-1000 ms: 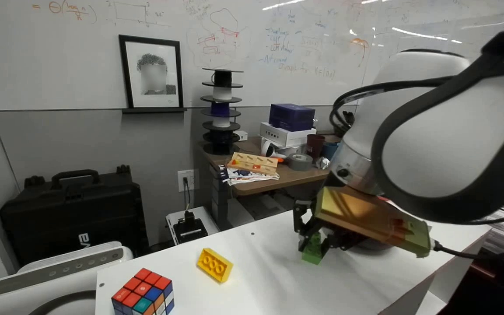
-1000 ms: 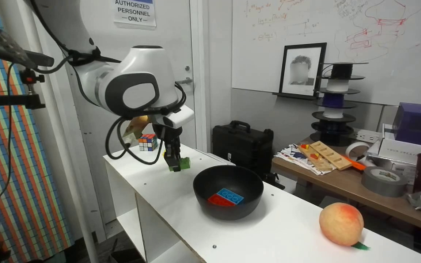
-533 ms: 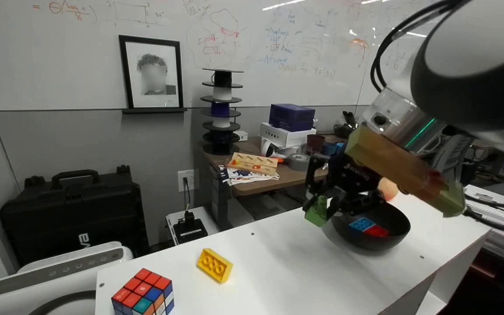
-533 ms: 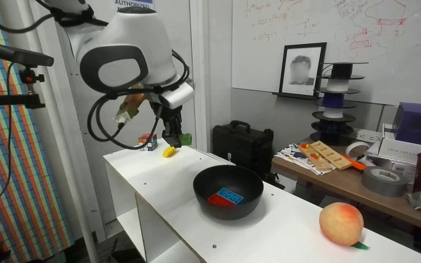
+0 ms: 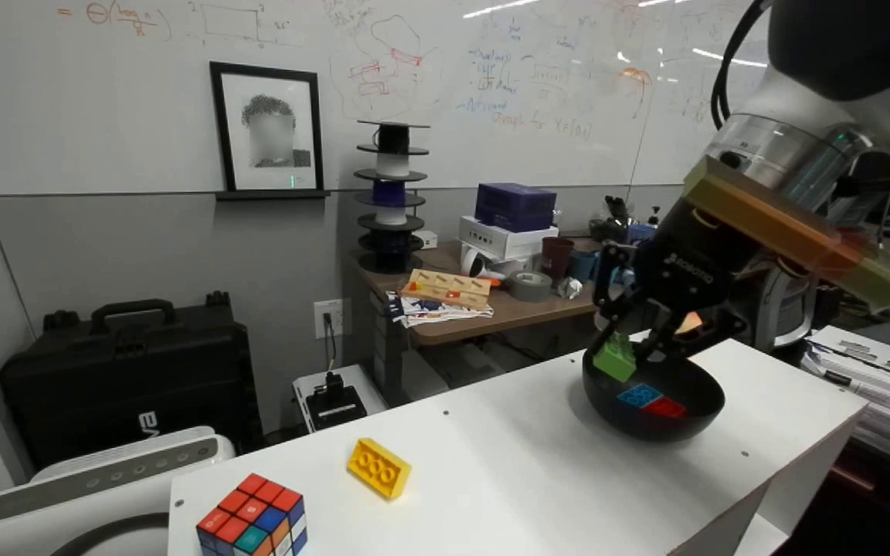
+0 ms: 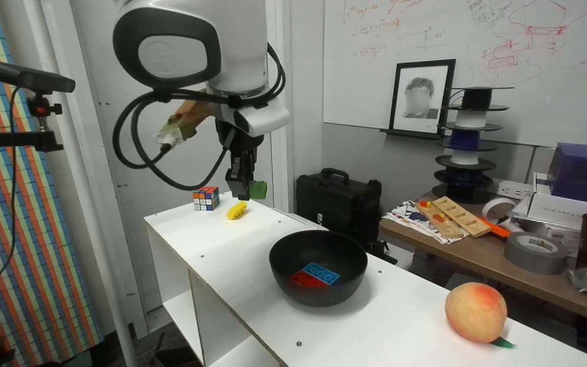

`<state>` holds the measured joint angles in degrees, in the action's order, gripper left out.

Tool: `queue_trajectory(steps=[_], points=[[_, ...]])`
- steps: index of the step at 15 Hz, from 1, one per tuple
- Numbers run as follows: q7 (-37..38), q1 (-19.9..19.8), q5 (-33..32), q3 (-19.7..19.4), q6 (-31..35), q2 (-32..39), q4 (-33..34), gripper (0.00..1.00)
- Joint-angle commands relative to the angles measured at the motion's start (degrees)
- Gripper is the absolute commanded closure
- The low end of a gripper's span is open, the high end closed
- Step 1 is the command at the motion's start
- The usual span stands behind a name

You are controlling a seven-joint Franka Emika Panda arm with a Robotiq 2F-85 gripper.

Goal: Put the Legos in the bowl

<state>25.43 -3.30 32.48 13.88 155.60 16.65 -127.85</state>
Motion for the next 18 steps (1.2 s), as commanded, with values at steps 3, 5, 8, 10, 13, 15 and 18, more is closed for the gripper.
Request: queue_trajectory(steps=[3, 5, 8, 10, 13, 15, 18], points=[[4.55, 3.0, -2.22, -9.07, -4.86, -1.26, -1.25, 0.86], [7.63, 4.11, -4.16, -11.73, -2.94, -0.82, -1.57, 0.86], [14.51, 6.23, -9.34, -15.26, -1.65, -0.32, -1.8, 0.86], [19.93, 7.97, -13.59, -17.27, -0.79, -0.17, -2.1, 0.86], [25.89, 9.71, -19.0, -19.37, 1.28, 1.2, -1.46, 0.86], [29.5, 10.86, -21.84, -20.23, 2.37, 3.54, 0.45, 0.76], [35.46, 13.5, -26.91, -22.36, 3.98, 4.41, 1.0, 0.33]])
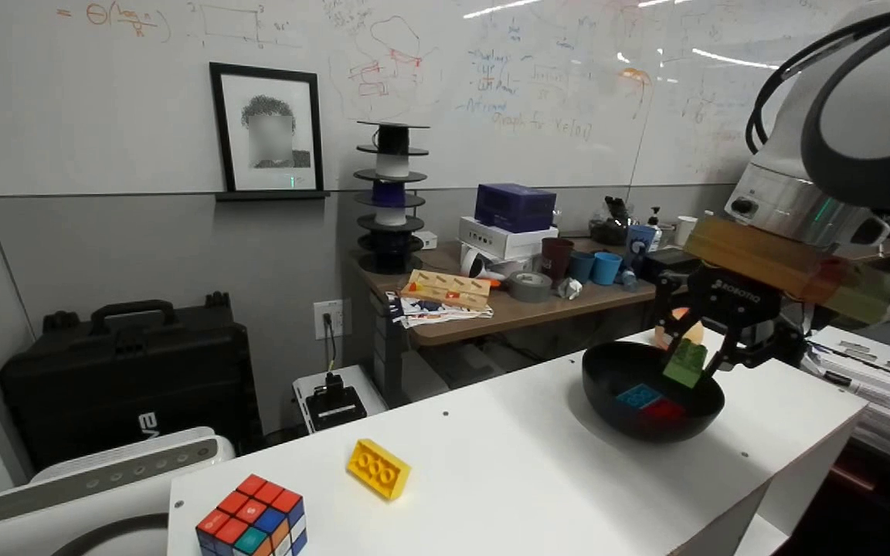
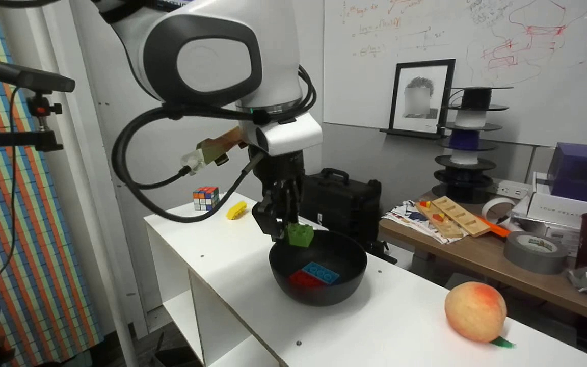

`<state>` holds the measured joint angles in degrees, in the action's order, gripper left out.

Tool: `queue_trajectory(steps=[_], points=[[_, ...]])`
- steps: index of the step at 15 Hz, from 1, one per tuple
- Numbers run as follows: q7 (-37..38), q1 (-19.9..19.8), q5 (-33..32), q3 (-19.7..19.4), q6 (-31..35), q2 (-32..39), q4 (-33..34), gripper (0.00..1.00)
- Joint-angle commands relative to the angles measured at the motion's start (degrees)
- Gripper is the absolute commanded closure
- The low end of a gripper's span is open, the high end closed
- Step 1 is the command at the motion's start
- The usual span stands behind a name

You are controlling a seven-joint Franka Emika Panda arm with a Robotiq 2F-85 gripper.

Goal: Put the Legos in the bowl

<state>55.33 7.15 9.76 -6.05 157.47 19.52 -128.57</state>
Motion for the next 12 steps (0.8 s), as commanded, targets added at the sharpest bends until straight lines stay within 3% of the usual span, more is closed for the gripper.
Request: queue_trajectory(steps=[1, 4, 8, 12], points=[[7.55, 4.14, -5.89, -3.17, 2.62, 1.46, 1.64, 0.25], [12.51, 7.13, -10.96, -5.11, 2.31, 2.04, 2.7, 0.0], [18.3, 9.67, -16.42, -6.33, 1.71, 2.38, 3.68, 0.0], [19.88, 9.15, -16.53, -5.16, 2.37, 2.52, 3.27, 0.01]])
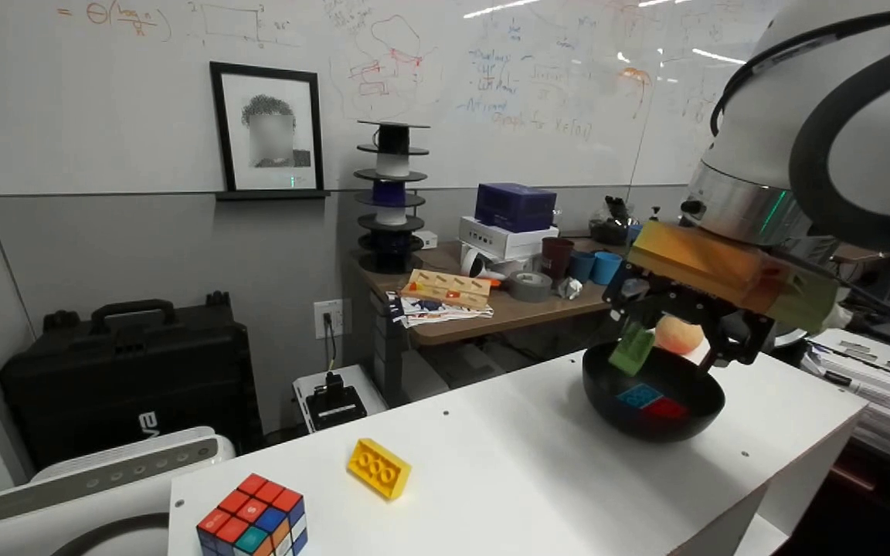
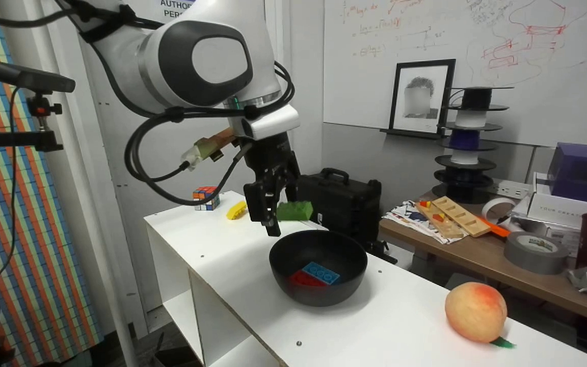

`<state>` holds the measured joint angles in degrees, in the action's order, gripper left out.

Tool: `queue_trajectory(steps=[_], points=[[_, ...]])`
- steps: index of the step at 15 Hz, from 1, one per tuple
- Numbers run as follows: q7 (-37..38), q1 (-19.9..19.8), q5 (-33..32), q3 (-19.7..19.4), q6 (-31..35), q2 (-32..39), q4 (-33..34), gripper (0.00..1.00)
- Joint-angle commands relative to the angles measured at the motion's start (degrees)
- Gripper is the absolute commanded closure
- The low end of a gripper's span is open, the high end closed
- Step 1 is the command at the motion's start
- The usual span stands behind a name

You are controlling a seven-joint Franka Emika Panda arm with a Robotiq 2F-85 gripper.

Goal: Put the Legos in the bowl

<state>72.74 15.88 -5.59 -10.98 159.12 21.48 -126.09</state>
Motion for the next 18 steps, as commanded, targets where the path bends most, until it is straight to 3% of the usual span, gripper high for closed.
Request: queue_trajectory(steps=[1, 9, 14, 18], points=[[1.82, -0.41, -0.24, 0.44, 1.09, 0.81, 0.64, 0.0], [-1.59, -2.1, 1.18, 2.76, 3.3, 0.16, -0.32, 0.0], [-4.46, 4.45, -4.5, 6.57, -2.94, -1.5, 2.85, 0.0], [-7.77, 7.75, -5.56, 12.77, -11.28, 3.31, 12.59, 0.0]])
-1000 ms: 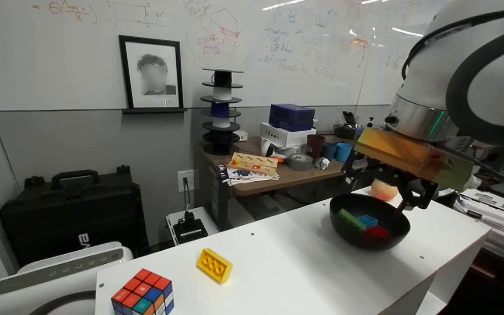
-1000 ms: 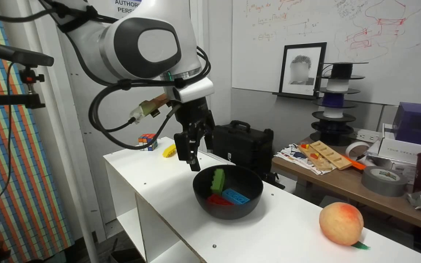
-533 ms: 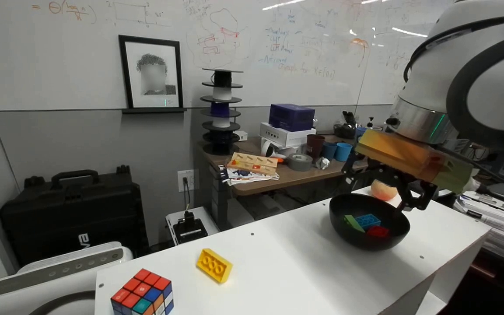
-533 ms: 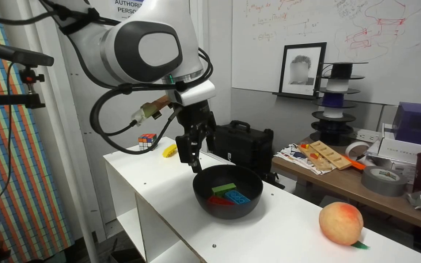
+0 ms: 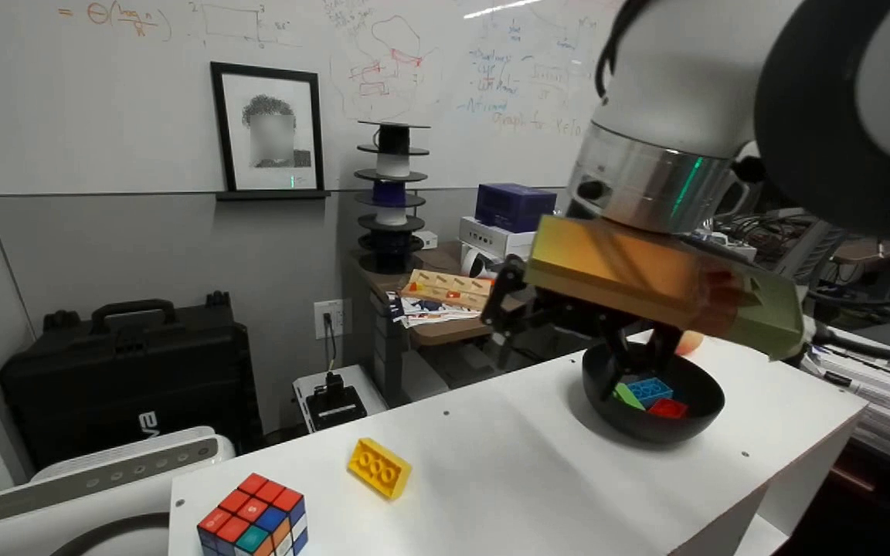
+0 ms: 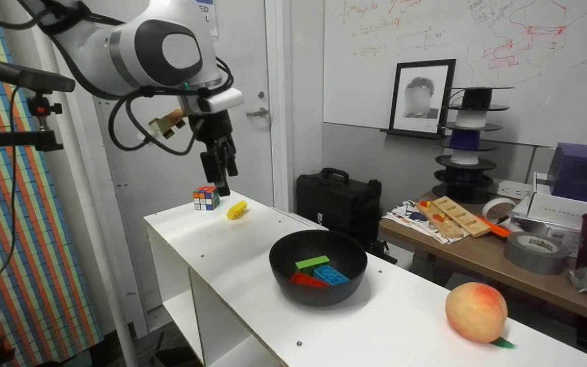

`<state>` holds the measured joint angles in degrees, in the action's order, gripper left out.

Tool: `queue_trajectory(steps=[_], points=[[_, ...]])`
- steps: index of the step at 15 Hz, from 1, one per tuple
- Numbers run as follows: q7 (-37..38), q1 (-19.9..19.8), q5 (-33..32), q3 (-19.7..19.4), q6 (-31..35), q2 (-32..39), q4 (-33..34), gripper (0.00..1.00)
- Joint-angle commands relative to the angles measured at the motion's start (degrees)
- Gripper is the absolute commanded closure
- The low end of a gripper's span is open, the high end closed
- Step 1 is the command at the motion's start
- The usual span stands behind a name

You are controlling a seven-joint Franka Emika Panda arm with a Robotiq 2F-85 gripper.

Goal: Put the Legos in the bowl

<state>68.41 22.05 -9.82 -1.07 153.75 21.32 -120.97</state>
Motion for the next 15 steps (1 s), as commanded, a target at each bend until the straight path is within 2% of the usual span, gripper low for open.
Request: queue_trajectory(steps=[1, 5, 10, 15], points=[[-5.21, 1.8, -1.35, 4.14, -8.16, 5.74, 10.54, 0.0], [-16.17, 1.61, -0.78, 7.12, -14.11, 14.18, 20.08, 0.0], [-32.01, 2.15, -1.58, 5.47, -21.23, 24.95, 32.02, 0.0], [-44.48, 4.43, -4.82, 3.1, -29.89, 32.07, 44.64, 0.0]])
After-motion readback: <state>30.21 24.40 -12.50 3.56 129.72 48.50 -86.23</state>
